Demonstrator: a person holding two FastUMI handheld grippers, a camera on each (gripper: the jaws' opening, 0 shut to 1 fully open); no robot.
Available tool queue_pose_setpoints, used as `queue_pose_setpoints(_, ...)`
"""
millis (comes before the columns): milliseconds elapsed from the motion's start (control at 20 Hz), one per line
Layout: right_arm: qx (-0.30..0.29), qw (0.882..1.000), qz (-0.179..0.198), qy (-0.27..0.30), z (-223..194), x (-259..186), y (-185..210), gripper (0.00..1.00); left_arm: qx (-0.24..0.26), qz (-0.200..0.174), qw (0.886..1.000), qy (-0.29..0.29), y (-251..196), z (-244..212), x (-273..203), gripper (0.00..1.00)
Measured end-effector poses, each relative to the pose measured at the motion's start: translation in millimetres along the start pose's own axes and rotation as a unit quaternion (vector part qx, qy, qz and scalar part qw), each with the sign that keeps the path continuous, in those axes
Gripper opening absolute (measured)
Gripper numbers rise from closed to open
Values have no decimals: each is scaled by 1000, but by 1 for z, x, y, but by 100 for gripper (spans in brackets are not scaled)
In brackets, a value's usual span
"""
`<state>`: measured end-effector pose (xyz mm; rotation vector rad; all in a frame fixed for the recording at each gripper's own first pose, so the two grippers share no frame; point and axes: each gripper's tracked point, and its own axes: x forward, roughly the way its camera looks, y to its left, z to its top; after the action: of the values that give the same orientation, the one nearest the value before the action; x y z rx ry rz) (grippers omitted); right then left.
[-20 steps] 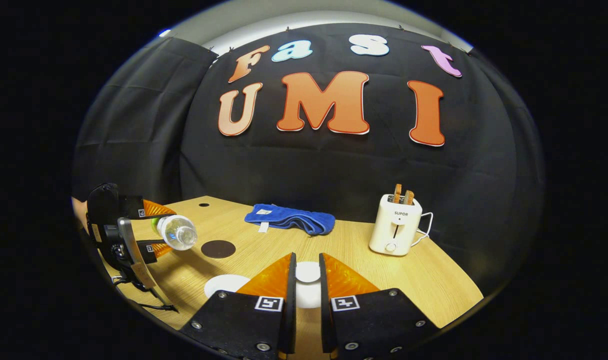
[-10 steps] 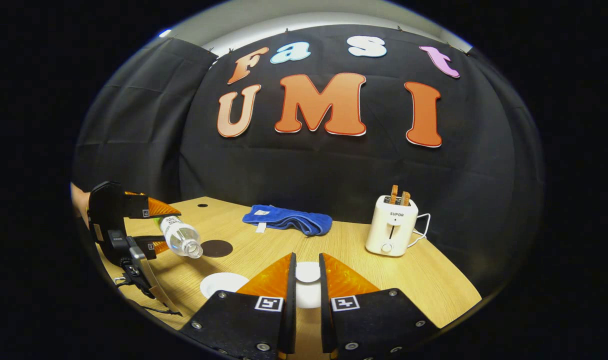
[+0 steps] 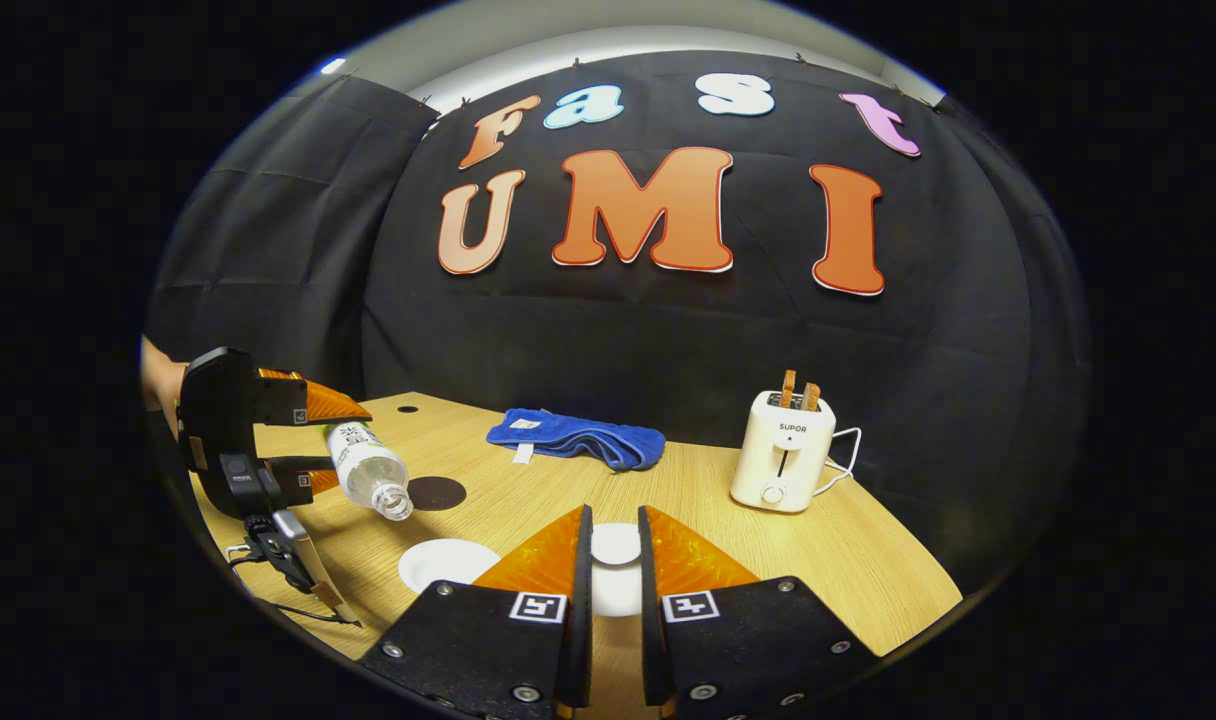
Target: Open the teacup lid with one hand, grasp the water bottle and pour water into the teacup with the other hand; after pouring, place the water bottle on the coaster and then close the teacup lid.
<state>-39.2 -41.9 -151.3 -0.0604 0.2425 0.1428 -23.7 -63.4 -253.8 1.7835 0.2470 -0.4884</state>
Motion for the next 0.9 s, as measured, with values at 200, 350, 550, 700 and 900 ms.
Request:
queue_pose_setpoints(200, -4, 1000, 7, -2, -2, -3, 3, 20, 21, 3, 1000, -4, 1, 3, 2, 65)
queue_pose_setpoints(350, -5, 1000, 9, -3, -2, -3, 4, 21, 35, 9, 999, -5, 6, 3, 3, 67)
queue_pose_setpoints(550, -4, 1000, 11, -5, -1, -2, 5, 21, 49, 15, 999, -7, 10, 4, 4, 67)
queue_pose_setpoints(700, -4, 1000, 12, -6, -1, -3, 5, 21, 54, 17, 998, -7, 13, 3, 5, 66)
queue_pose_setpoints(900, -5, 1000, 12, -8, -1, -3, 5, 21, 67, 24, 997, -7, 19, 3, 9, 65)
